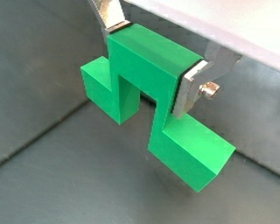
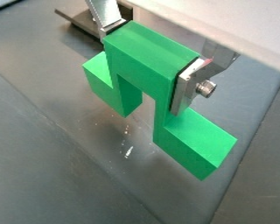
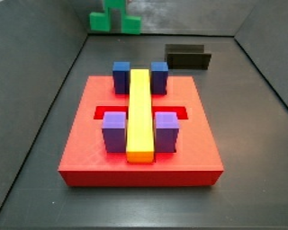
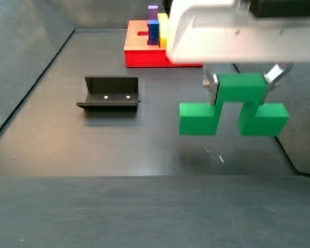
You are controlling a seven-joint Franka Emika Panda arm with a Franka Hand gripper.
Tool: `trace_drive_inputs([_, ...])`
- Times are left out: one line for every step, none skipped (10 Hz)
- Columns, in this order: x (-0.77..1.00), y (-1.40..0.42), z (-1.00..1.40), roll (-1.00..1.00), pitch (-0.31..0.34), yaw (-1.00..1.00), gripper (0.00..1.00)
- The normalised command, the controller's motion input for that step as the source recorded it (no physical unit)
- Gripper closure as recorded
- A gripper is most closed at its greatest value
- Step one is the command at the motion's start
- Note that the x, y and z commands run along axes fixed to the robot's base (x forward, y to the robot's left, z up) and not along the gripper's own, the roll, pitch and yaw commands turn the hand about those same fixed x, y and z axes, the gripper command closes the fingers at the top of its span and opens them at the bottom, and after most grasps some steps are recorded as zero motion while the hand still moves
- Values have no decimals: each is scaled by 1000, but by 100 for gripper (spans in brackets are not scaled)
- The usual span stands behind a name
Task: Pick up the green object. Move up. Move to above the board. Insert the green object.
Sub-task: Move to above the board.
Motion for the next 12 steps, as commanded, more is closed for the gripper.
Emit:
trace_drive_inputs([0,0,1400,0,0,0,100])
trace_drive_inputs([-8,10,1400,-29,0,-5,100])
trace_drive_inputs([-51,-1,1400,-11,15,-2,100])
trace_drive_inputs([-31,-2,1400,16,7,3,100])
trace_drive_inputs([45,12,1400,-9,61,0,100])
trace_drive_inputs([42,9,796,-9,85,-2,100])
trace_drive_inputs([27,-3,268,10,81,2,100])
trace_drive_inputs([290,-1400,139,-95,88,215,100])
trace_drive_inputs([285,-1400,141,-58,85,189,100])
trace_drive_inputs([283,-1400,140,-13,75,158,100])
trace_drive_inputs([284,-1400,146,-61,15,53,100])
trace_drive_inputs([283,-1400,149,-42,20,38,100])
